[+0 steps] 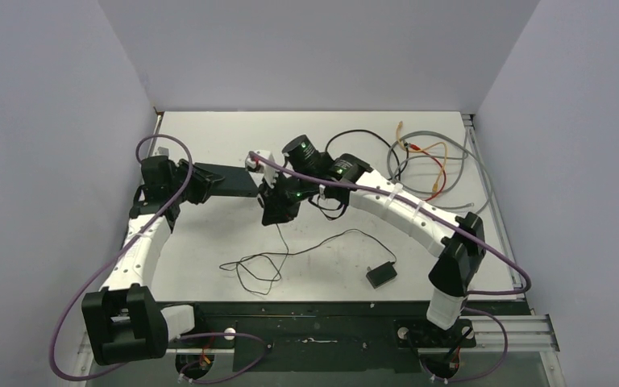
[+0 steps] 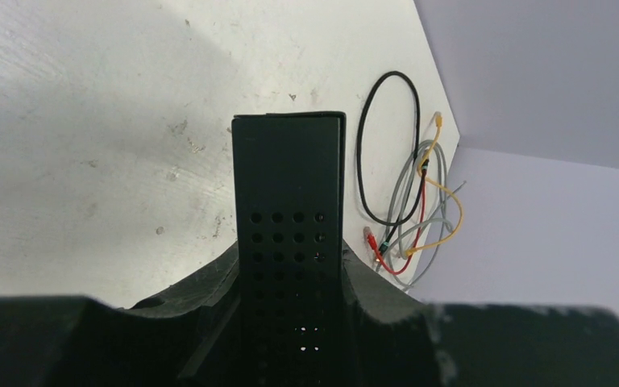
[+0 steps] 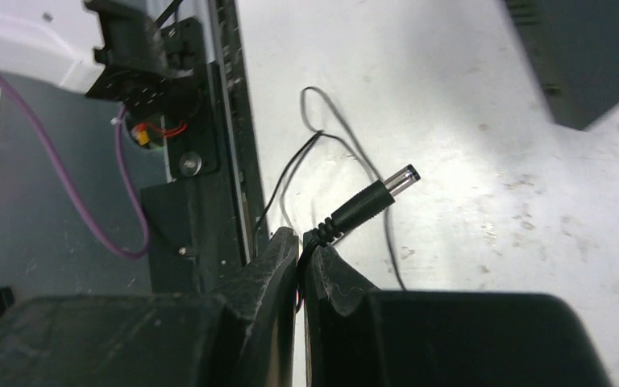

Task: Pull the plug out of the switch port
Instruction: Pull the power from the switch port, then place the power at the center of the board, then place the switch port at the center of the board.

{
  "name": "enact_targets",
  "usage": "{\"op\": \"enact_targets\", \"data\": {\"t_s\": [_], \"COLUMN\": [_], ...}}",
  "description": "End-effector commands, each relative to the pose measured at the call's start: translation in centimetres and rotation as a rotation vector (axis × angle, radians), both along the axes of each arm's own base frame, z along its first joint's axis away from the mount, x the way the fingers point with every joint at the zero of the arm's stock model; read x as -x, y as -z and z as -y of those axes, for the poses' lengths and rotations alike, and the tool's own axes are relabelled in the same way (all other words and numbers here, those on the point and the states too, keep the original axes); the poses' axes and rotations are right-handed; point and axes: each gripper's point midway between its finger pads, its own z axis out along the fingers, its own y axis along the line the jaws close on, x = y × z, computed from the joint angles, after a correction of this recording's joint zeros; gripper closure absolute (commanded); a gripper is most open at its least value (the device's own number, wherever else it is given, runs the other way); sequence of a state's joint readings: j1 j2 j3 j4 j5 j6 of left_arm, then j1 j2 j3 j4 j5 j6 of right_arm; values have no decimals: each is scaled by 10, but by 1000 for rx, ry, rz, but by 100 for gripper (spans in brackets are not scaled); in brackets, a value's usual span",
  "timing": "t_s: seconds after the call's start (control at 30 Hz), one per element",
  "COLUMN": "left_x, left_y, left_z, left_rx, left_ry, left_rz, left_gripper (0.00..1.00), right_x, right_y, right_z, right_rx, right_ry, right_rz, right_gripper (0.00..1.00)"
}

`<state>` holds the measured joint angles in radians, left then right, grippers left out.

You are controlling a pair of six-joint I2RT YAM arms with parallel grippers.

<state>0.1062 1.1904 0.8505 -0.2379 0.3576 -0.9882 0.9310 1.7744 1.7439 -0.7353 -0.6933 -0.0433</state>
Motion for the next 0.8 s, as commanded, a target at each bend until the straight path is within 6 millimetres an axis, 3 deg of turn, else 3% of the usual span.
{"op": "enact_targets", "data": {"t_s": [0.0,0.27,0.43,0.6,0.77], "left_x": [-12,-17,-21,-23,-19], "left_y": [-22,-3,0,-6,4], "left_z": [8,9,1,-6,-6], "left_rx": [-8,-7,-55,-98,-110], "left_ry": [64,82,83,85,101], "left_rz": [123,91,81,83,59], "left_gripper": [100,100,100,100,100], "right_x": [-48,-115,-146,-166,-181], "right_y": [-78,-147,-178,-215,-250], "right_z": [25,103,159,214,260], "right_rx": [-184,-244,-247,-252,-201], "right_ry": [189,550,777,1000,1192], "right_rz": [135,360,469,594,747], "right_gripper": [95,95,95,95,95]}}
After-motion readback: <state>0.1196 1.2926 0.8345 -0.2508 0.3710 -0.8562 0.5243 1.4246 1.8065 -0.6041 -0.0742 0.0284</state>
